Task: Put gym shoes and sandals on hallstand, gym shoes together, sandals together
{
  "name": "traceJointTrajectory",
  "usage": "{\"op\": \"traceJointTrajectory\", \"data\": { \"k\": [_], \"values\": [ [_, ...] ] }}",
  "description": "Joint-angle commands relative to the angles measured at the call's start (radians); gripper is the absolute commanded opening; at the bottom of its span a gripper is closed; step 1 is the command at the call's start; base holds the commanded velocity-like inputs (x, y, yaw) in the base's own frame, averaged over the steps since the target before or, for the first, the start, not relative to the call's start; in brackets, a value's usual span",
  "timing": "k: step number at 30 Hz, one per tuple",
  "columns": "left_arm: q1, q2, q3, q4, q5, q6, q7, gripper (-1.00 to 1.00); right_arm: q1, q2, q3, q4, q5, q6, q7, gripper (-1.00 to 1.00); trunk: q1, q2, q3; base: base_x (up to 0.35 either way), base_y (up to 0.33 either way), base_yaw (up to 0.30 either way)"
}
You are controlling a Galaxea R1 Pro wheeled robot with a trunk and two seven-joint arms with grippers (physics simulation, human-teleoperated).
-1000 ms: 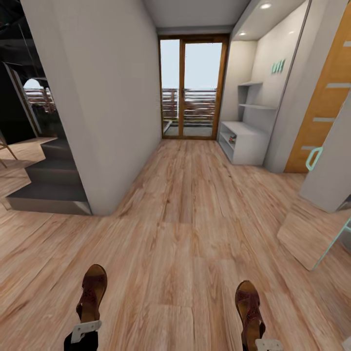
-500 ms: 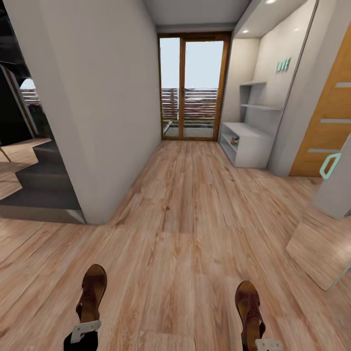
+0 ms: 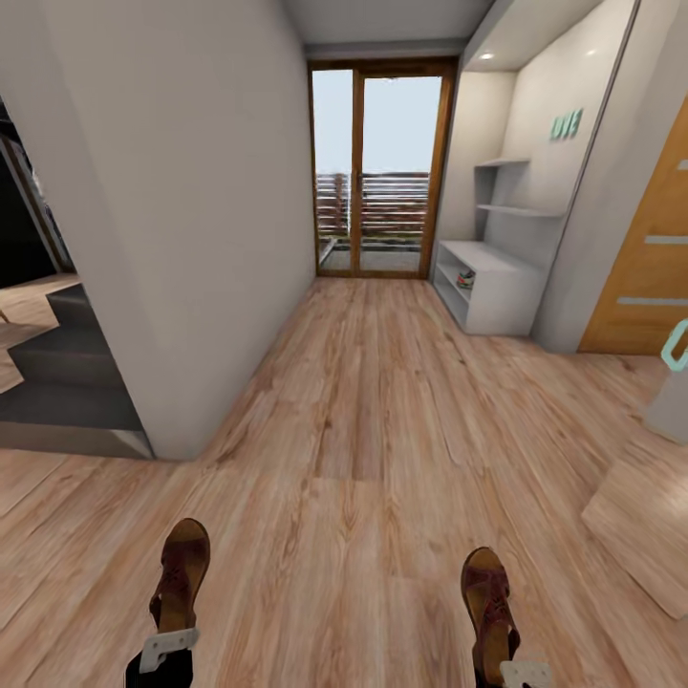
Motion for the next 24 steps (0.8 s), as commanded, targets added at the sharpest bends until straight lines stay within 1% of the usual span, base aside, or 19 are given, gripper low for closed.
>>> {"op": "traceJointTrajectory", "data": {
  "k": [1,5,8,14,20,24],
  "values": [
    [-0.001,-0.001,0.009,0.001,-0.01,-0.004,-0.007,-1.0,-0.001,0.0,-0.008,-0.007,0.011,-0.005,-0.004,-1.0,0.0,0.0,-0.001,0.34,0.0,0.0],
    [-0.001,0.0,0.007,0.024,-0.01,-0.006,-0.007,-1.0,-0.001,-0.001,-0.013,-0.126,0.007,-0.046,-0.006,-1.0,0.0,0.0,-0.001,0.34,0.0,0.0],
    [-0.001,-0.001,0.007,0.03,-0.01,-0.006,-0.007,-1.0,-0.002,-0.001,-0.016,-0.162,0.005,-0.055,-0.006,-1.0,0.0,0.0,-0.001,0.34,0.0,0.0],
    [-0.001,-0.002,0.007,0.034,-0.011,-0.006,-0.007,-1.0,-0.002,-0.002,-0.016,-0.169,0.005,-0.057,-0.006,-1.0,0.0,0.0,-0.001,0.34,0.0,0.0],
    [-0.001,-0.005,0.007,0.035,-0.012,-0.007,-0.007,-1.0,-0.002,-0.01,-0.011,-0.164,0.01,-0.058,-0.001,-1.0,0.0,0.0,-0.001,0.34,0.0,0.0],
    [-0.001,-0.003,0.007,0.035,-0.012,-0.022,-0.007,-1.0,-0.002,-0.011,-0.011,-0.164,0.01,-0.058,-0.002,-1.0,0.0,0.0,-0.001,0.34,0.0,0.0]
  ]
}}
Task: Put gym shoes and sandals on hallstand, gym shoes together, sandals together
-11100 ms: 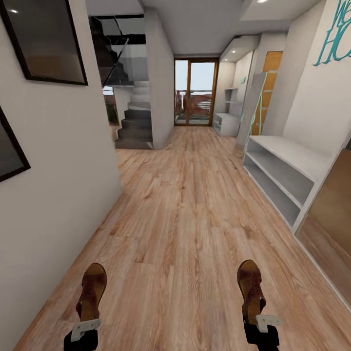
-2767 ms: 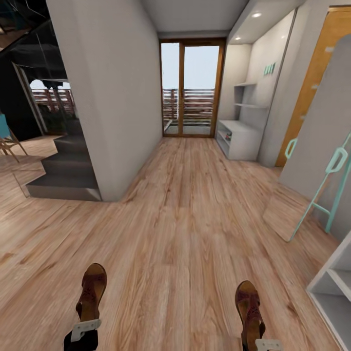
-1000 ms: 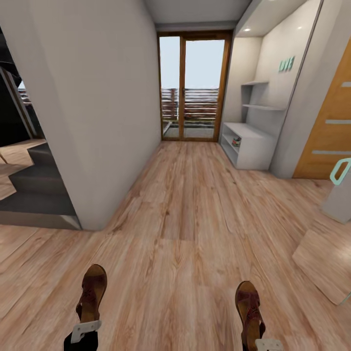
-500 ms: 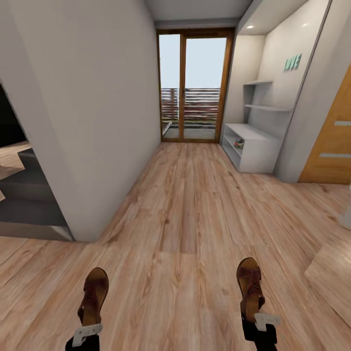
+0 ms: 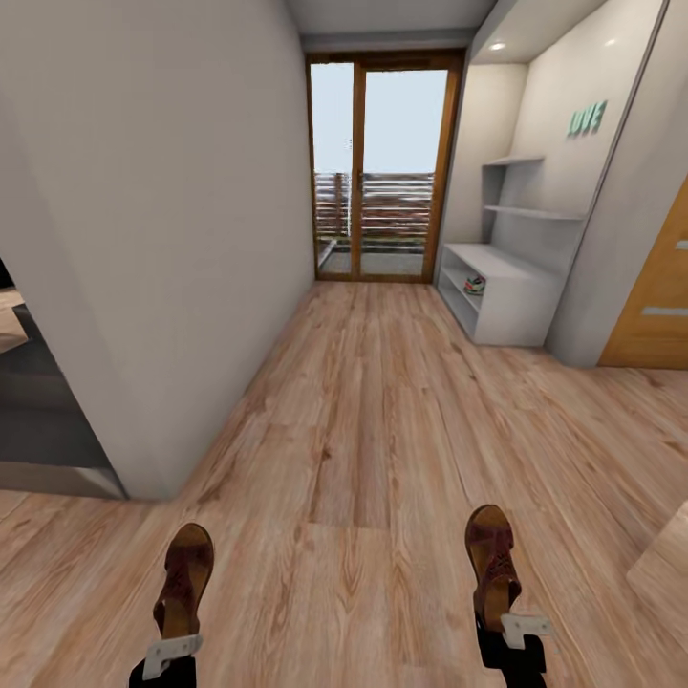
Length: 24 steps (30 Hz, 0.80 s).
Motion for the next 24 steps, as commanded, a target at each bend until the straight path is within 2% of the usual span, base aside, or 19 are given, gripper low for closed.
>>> {"op": "traceJointTrajectory", "data": {
  "k": [1,24],
  "values": [
    [-0.001,-0.001,0.009,0.0,-0.01,-0.007,-0.007,-1.0,-0.001,0.0,-0.005,0.001,0.01,-0.003,-0.006,-1.0,0.0,0.0,-0.001,0.34,0.0,0.0],
    [-0.001,0.001,0.009,0.0,-0.008,-0.011,-0.007,-1.0,-0.001,0.0,-0.003,0.004,0.011,-0.003,-0.009,-1.0,0.0,0.0,-0.001,0.34,0.0,0.0]
  ]
}}
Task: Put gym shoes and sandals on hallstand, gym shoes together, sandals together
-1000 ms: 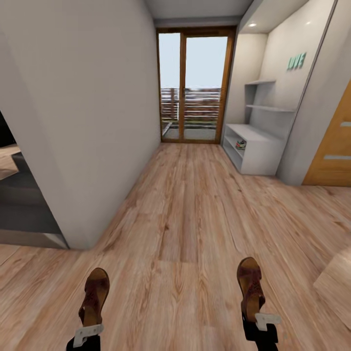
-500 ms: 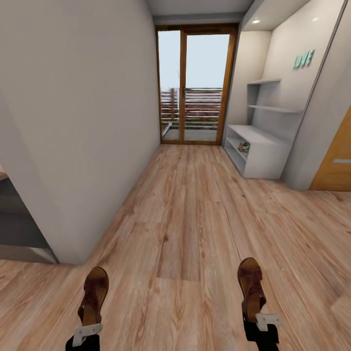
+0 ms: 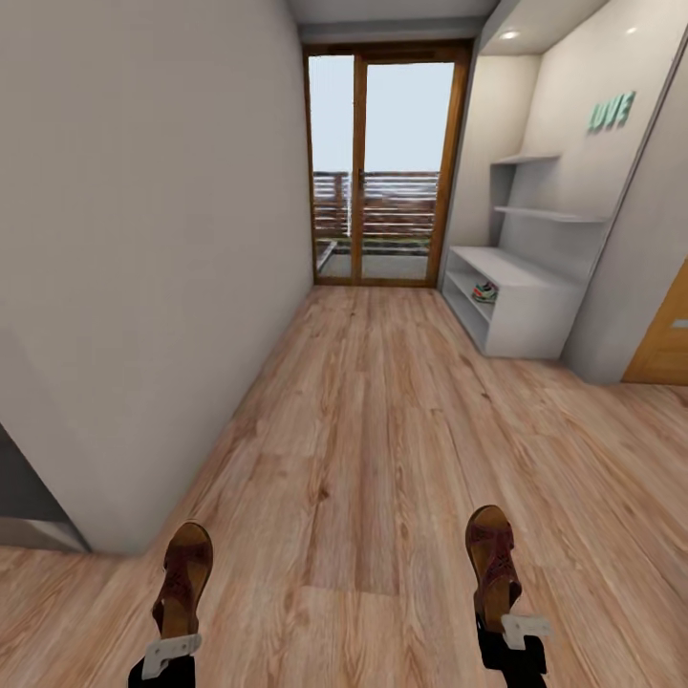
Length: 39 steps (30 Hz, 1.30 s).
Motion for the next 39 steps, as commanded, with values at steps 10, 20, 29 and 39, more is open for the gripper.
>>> {"op": "traceJointTrajectory", "data": {
  "k": [10,20,29,39],
  "values": [
    [-0.001,0.001,0.009,0.0,-0.009,-0.004,-0.007,-1.0,-0.001,0.0,-0.004,0.002,0.011,-0.003,-0.005,-1.0,0.0,0.0,-0.001,0.34,0.0,0.0],
    [-0.001,0.001,0.01,0.0,-0.009,-0.005,-0.007,-1.0,-0.001,0.0,-0.004,0.003,0.011,-0.003,-0.005,-1.0,0.0,0.0,-0.001,0.34,0.0,-0.001],
    [-0.001,0.0,0.01,0.0,-0.009,-0.005,-0.007,-1.0,-0.001,0.0,-0.004,0.003,0.011,-0.003,-0.005,-1.0,0.0,0.0,-0.001,0.34,0.0,-0.127],
    [-0.001,-0.001,0.01,0.001,-0.009,-0.004,-0.007,-1.0,-0.001,0.0,-0.004,0.003,0.011,-0.003,-0.005,-1.0,0.0,0.0,-0.001,0.34,0.0,-0.014]
  ]
}}
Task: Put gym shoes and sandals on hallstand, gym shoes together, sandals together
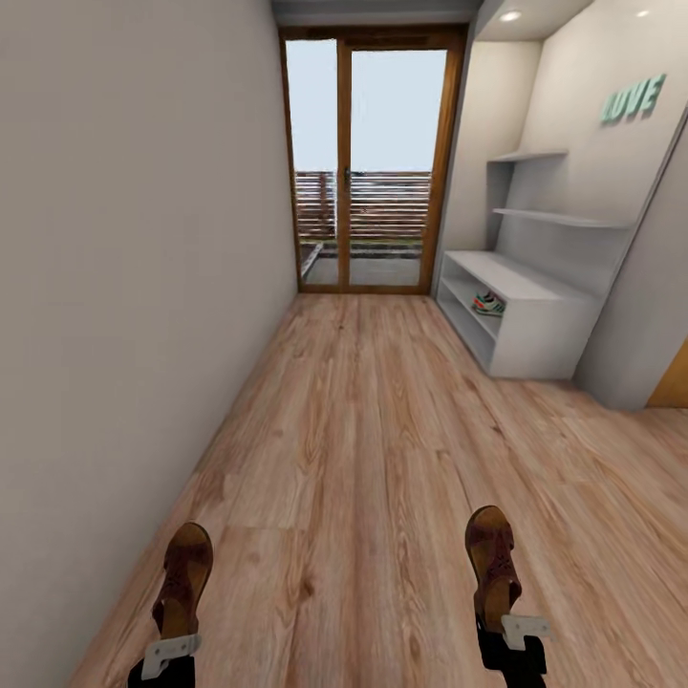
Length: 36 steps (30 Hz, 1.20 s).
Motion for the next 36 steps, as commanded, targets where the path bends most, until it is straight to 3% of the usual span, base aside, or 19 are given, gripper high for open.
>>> {"op": "traceJointTrajectory", "data": {
  "k": [1,36],
  "values": [
    [-0.001,-0.001,0.009,0.0,-0.009,-0.004,-0.007,-1.0,-0.001,0.001,-0.005,0.001,0.011,-0.003,-0.005,-1.0,0.0,0.0,-0.001,0.34,0.0,-0.001],
    [-0.001,0.001,0.009,0.001,-0.009,-0.004,-0.007,-1.0,-0.001,0.0,-0.006,-0.002,0.009,-0.003,-0.006,-1.0,0.0,0.0,-0.001,0.34,0.0,-0.016]
  ]
}}
